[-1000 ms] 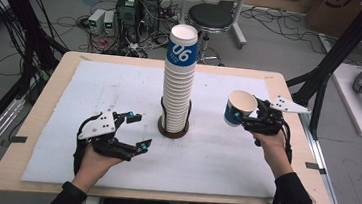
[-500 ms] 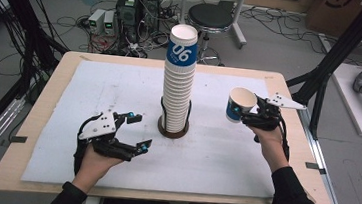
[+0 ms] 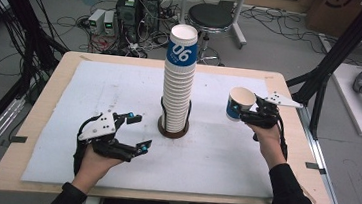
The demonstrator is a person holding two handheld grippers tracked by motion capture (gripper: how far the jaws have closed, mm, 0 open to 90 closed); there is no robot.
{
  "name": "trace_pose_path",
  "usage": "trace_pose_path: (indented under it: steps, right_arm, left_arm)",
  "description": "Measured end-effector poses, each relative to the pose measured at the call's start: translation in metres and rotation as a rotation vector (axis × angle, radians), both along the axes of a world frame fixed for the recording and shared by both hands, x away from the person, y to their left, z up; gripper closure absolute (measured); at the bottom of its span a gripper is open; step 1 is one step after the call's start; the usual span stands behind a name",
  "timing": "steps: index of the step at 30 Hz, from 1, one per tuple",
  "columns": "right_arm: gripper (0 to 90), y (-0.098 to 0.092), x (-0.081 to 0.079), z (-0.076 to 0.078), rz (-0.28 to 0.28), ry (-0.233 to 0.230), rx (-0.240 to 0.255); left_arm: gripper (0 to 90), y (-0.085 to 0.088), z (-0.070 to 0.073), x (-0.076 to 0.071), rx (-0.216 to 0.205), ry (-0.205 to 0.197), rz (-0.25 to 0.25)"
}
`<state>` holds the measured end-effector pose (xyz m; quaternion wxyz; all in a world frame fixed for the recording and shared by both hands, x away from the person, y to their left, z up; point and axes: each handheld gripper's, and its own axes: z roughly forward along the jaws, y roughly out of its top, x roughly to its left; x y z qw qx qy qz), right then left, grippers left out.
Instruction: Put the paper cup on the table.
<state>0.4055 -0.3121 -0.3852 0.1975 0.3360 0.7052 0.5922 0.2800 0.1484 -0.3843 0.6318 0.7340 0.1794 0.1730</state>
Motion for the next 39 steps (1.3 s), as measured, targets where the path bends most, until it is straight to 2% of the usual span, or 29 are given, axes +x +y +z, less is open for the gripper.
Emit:
trace_pose_path:
  steps: [14,17,24,25,29,32,39]
  right_arm:
    - [20.9,0.000,0.012,-0.011,-0.039,0.044,-0.019]
    - [20.9,0.001,0.017,-0.017,-0.056,0.062,-0.037]
    - [20.9,0.004,0.024,-0.026,-0.101,0.083,-0.031]
    - [20.9,0.005,0.026,-0.030,-0.124,0.078,-0.036]
    - [20.9,0.007,0.029,-0.034,-0.141,0.086,-0.036]
    - [20.9,0.010,0.030,-0.037,-0.168,0.066,-0.063]
    - [20.8,0.013,0.035,-0.046,-0.199,0.082,-0.069]
  left_arm:
    - [16.4,-0.001,-0.001,0.001,0.000,0.001,-0.006]
    - [16.4,-0.001,-0.001,0.000,0.000,0.002,-0.008]
    - [16.4,-0.001,-0.001,0.000,0.002,0.002,-0.009]
    - [16.4,-0.001,-0.001,0.000,0.000,0.001,-0.009]
    - [16.4,0.000,-0.001,0.000,0.000,0.000,-0.008]
    - [16.4,0.000,-0.001,0.000,0.002,0.002,-0.010]
    - [16.4,-0.001,-0.002,-0.001,0.003,0.000,-0.016]
